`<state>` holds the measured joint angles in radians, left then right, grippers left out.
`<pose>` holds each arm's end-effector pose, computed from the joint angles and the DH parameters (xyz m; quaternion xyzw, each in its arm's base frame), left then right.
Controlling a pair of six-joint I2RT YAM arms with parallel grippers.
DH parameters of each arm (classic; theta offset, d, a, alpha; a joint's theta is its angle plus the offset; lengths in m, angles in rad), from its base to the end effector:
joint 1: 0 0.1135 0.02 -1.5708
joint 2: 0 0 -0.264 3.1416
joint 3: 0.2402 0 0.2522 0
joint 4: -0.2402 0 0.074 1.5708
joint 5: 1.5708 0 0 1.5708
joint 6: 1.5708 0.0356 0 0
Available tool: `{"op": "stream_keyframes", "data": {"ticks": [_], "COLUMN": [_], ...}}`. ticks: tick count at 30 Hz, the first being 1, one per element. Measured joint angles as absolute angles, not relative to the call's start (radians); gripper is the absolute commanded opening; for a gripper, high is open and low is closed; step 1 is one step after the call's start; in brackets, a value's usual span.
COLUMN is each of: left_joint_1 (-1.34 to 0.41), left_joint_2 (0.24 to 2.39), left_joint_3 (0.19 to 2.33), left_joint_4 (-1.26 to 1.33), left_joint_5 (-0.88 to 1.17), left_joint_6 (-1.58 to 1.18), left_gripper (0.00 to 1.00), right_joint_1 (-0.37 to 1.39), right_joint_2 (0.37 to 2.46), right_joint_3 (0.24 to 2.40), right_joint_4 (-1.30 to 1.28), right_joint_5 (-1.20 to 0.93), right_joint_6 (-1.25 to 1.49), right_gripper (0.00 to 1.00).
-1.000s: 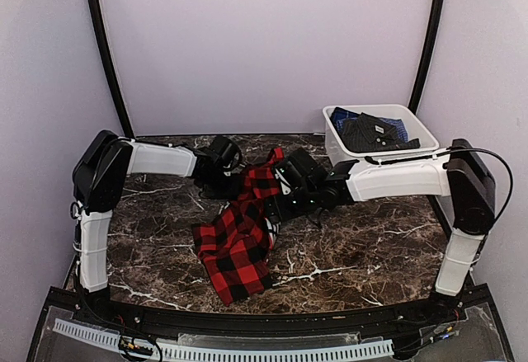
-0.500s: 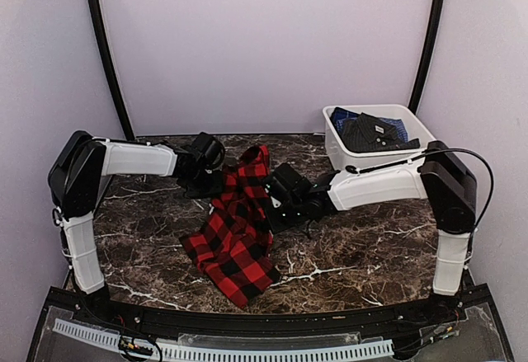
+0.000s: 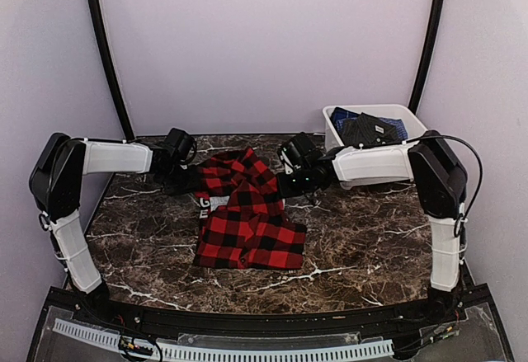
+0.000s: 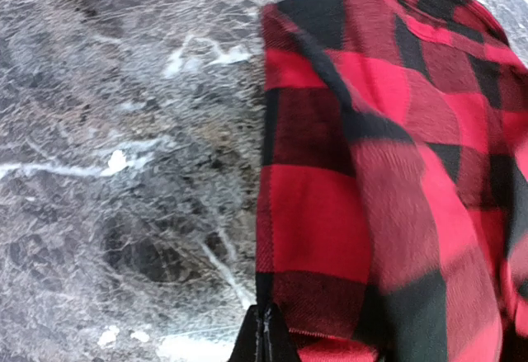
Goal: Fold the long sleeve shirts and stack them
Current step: Flatten out the crumpled shirt at the center of the board.
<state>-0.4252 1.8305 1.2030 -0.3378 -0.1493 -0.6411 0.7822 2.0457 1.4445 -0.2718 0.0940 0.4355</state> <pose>0.3515 -0.1534 0.1836 -0.1247 0.9439 -0.0898 0.2922 0.3194 0.3127 0.1753 -0.1461 0.9274 0.1591 0.3054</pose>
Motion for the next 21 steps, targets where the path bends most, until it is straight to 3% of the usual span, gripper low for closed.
{"op": "stream_keyframes", "data": {"ticks": [2, 3, 6, 14, 21], "left_joint_1": [-0.418, -0.416, -0.406, -0.402, -0.479], "left_joint_2": [1.831, 1.831, 1.831, 1.821, 1.678], "left_joint_3": [1.204, 1.207, 1.221, 1.257, 1.134], "left_joint_4": [-0.326, -0.327, -0.33, -0.333, -0.326], "left_joint_5": [-0.125, -0.118, -0.099, -0.056, 0.027], "left_joint_6": [-0.625, -0.611, -0.581, -0.561, -0.605], "left_gripper": [0.15, 0.3, 0.44, 0.5, 0.56], "right_joint_1": [0.764, 0.759, 0.754, 0.782, 0.856], "right_joint_2": [2.062, 2.066, 2.066, 1.882, 1.732], "right_joint_3": [1.478, 1.492, 1.52, 1.359, 1.177], "right_joint_4": [-0.273, -0.285, -0.316, -0.336, -0.295], "right_joint_5": [0.094, 0.101, 0.11, 0.06, -0.004], "right_joint_6": [0.418, 0.41, 0.377, 0.334, 0.356], "right_gripper": [0.29, 0.4, 0.55, 0.71, 0.65]}}
